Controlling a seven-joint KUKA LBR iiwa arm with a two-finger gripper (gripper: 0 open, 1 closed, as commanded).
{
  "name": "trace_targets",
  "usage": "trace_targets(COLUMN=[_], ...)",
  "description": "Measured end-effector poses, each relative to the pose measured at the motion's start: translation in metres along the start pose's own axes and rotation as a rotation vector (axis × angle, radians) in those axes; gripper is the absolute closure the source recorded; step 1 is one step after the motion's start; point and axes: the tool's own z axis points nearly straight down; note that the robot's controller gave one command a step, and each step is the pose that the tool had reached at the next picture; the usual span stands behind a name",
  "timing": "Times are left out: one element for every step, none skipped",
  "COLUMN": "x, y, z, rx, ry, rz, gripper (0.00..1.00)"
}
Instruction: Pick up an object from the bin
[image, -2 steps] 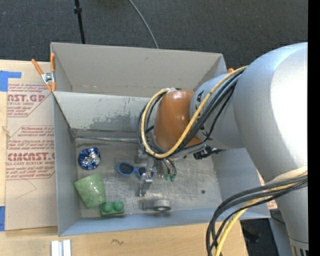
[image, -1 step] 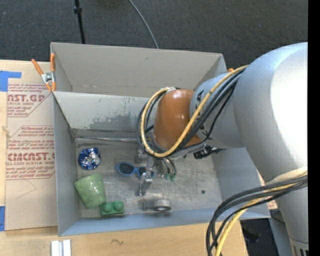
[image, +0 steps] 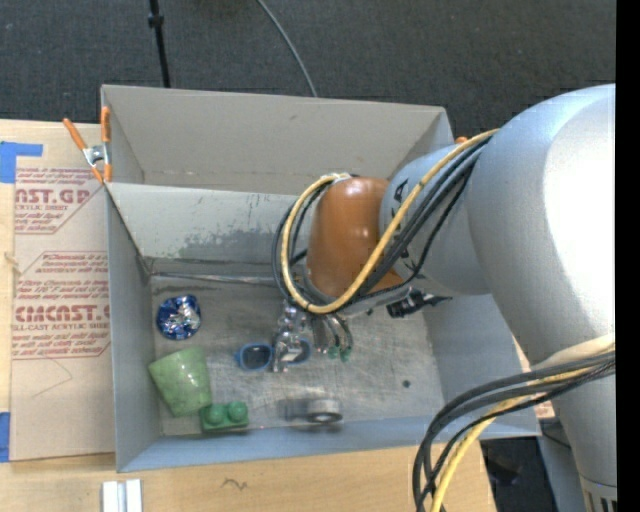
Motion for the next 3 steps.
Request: trace_targets(x=[-0.001, -0.003, -0.004], y=[0.001, 0.001, 0.002], z=[-0.053, -0.091, -0.125], rx=[0.000, 0.000, 0.000], ry=[-0.006, -0.006, -0.006], rz=[0.000, 0.000, 0.000], gripper=[1.00, 1.00, 1.00])
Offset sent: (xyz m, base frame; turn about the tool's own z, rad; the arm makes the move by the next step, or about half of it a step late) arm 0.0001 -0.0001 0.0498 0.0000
